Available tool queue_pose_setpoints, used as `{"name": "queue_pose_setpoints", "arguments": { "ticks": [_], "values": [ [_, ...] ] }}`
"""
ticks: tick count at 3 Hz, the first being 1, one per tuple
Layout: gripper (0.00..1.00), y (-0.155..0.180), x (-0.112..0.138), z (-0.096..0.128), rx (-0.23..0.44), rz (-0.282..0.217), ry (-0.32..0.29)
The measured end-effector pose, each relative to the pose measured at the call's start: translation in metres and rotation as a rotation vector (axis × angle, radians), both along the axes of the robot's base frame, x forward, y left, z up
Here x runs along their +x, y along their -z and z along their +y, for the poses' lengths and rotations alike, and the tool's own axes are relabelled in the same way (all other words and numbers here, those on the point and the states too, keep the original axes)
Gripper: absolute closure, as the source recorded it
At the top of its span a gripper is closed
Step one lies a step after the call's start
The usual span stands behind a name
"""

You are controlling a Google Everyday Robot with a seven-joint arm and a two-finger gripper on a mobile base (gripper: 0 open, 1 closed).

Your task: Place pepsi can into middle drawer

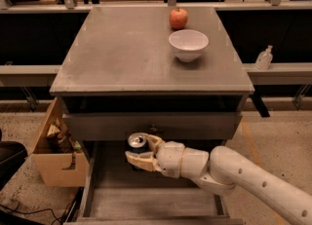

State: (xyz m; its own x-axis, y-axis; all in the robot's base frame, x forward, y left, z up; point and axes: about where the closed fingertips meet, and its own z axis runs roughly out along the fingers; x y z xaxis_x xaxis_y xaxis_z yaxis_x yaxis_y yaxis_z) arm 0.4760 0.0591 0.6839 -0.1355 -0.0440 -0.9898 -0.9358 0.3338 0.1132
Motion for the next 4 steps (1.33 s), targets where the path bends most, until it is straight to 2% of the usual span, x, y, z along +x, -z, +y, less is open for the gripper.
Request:
{"name": "queue_pose_setpoints", "arguments": {
  "ticks": [1, 2, 3, 4],
  "values": [
    [1.00, 0.043, -0.014, 0.003, 0.018, -0.068, -0.098],
    [1.00, 0.084, -0.018, 0.009, 0.015, -0.107, -0.209],
    [1.00, 0.126, -0.012, 0.023, -0.019, -0.109, -0.274],
    [1.00, 0.179, 0.005, 0.045, -0.050, -0.090, -0.245]
  ]
}}
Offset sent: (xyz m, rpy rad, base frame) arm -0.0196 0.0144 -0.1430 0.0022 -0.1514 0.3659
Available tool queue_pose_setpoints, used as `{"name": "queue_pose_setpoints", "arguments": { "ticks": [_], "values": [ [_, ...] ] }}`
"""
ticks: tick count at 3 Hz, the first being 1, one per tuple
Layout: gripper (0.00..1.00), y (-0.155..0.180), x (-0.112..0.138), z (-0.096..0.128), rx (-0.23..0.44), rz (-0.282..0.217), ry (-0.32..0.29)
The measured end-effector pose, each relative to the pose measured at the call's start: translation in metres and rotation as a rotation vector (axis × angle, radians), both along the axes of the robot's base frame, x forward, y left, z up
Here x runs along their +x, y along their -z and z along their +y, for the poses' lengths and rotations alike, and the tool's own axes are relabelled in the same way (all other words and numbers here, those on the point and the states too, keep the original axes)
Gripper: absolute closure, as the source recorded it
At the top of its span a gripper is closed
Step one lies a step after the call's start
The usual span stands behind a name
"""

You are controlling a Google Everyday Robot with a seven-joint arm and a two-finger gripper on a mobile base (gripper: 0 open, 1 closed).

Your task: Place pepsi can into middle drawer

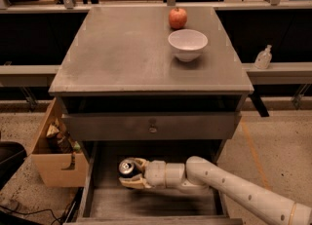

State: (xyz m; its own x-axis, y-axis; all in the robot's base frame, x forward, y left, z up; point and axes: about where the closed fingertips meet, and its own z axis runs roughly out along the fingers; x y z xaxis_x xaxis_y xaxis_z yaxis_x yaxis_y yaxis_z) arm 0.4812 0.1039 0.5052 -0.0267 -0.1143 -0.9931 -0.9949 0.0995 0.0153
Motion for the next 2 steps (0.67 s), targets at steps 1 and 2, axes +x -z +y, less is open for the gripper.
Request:
{"name": "queue_pose_setpoints", "arguments": {
  "ticks": [1, 2],
  "values": [
    [1.00, 0.035, 0.008, 0.009, -0.011, 0.030, 0.030],
    [1.00, 0.066, 0.012, 0.008, -0.015, 0.068, 0.061]
  ]
}}
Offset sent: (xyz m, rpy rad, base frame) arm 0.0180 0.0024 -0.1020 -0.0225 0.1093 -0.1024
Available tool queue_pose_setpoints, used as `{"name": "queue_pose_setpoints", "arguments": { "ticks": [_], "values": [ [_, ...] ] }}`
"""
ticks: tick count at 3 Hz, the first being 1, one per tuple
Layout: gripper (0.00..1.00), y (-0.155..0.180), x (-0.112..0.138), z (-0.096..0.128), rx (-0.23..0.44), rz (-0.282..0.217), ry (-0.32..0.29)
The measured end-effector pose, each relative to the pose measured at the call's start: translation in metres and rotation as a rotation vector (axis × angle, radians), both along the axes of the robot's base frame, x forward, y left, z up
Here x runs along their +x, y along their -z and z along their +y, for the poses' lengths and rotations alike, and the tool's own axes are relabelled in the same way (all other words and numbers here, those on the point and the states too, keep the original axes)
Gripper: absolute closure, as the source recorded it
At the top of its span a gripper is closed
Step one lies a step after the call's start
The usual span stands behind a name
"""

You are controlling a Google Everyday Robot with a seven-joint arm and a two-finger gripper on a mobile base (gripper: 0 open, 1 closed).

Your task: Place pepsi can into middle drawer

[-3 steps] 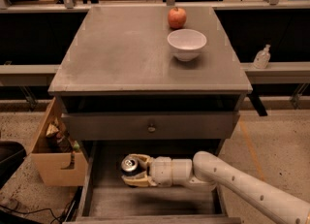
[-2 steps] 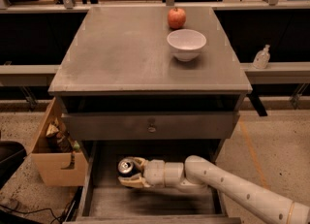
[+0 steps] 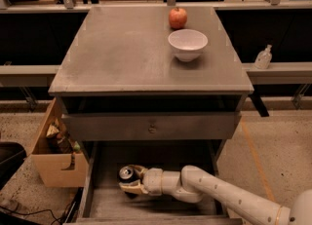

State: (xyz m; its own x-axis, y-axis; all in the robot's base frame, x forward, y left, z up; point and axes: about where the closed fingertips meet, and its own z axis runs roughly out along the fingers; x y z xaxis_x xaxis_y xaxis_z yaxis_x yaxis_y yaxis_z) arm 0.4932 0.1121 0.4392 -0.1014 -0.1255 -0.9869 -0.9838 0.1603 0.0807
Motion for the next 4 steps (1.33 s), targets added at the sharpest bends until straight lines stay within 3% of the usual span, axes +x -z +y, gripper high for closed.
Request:
{"name": "queue_pose_setpoints", "arguments": {
  "ticks": [1, 2, 4],
  "values": [
    [1.00, 0.020, 0.003, -0.001, -0.009, 0.030, 0.014],
    [0.83, 0.030, 0.006, -0.001, -0.012, 0.062, 0.016],
    [0.35, 0.029, 0.005, 0.001, -0.011, 0.062, 0.013]
  ]
}}
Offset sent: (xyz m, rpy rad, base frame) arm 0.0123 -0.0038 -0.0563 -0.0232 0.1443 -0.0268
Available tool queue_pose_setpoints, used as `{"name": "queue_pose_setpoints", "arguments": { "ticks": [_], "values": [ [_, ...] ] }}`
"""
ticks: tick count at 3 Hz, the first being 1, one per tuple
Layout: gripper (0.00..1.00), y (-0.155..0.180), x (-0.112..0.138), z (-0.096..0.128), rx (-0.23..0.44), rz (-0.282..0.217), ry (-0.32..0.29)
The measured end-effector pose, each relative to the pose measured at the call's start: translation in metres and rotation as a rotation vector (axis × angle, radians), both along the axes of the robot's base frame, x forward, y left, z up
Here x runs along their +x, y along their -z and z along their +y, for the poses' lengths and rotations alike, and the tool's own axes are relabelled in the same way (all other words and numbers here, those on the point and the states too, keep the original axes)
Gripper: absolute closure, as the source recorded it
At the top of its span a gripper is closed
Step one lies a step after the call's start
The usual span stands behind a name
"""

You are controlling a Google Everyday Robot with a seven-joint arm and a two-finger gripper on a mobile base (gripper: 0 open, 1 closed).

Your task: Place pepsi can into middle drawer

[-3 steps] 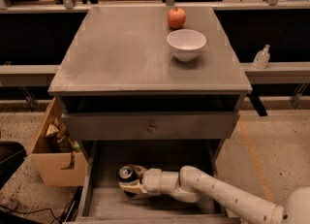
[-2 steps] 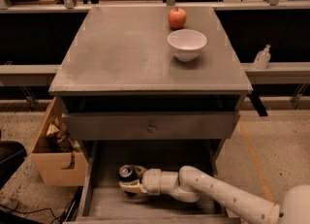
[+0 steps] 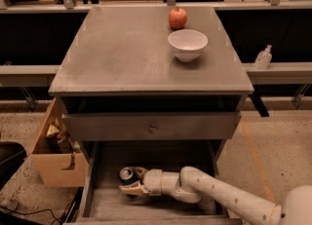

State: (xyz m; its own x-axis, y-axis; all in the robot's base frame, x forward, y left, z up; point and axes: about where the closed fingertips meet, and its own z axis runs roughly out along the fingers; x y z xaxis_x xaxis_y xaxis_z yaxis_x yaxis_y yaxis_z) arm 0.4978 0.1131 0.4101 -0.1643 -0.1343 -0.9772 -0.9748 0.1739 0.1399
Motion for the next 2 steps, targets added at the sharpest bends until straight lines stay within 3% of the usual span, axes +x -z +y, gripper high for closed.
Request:
{"name": "queue_pose_setpoints", "arguments": {
  "ticks": [1, 2],
  "values": [
    [0.05, -0.0004, -0.0010, 0.0022, 0.002, 0.001, -0.004],
    [0.00, -0.0005, -0.0014, 0.0033, 0.003, 0.001, -0.006]
  ]
}}
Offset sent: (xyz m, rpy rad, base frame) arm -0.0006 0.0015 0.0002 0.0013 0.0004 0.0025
